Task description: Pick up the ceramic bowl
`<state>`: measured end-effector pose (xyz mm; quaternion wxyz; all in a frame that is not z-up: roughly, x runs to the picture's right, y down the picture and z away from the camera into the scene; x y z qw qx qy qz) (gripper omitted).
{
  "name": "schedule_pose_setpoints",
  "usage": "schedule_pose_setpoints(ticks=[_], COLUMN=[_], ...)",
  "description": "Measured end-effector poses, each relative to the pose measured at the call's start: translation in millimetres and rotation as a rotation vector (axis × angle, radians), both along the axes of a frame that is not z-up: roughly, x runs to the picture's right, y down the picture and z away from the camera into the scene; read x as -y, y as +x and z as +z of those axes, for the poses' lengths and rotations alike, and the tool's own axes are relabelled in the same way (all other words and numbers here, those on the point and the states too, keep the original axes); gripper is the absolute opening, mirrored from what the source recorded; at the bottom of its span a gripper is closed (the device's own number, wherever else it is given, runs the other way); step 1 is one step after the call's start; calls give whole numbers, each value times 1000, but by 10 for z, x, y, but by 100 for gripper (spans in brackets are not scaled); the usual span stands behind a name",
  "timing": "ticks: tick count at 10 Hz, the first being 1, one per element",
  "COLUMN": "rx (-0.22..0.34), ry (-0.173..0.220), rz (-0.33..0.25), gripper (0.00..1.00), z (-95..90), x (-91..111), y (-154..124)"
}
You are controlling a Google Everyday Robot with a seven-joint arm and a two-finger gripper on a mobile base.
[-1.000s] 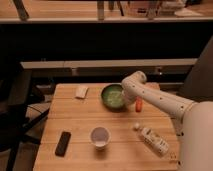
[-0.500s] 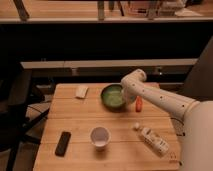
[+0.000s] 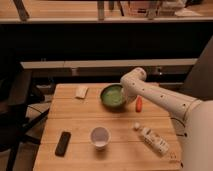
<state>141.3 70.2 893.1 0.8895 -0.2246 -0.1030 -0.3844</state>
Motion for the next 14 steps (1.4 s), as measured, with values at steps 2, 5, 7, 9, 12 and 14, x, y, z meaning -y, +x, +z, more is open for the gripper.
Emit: schedule_pose_setpoints(ticks=[2,5,7,9,12,14], rx=[4,8,9,18,17,20], ry=[1,3,3,4,5,8], rz=[-13,-26,-36,-44,-53,-56], gripper=[4,4,4,4,4,4], z=[-18,-124,-262,-291,-453,-564], x=[14,117,265,311,510,641], y=[2,10,27,11,50,47])
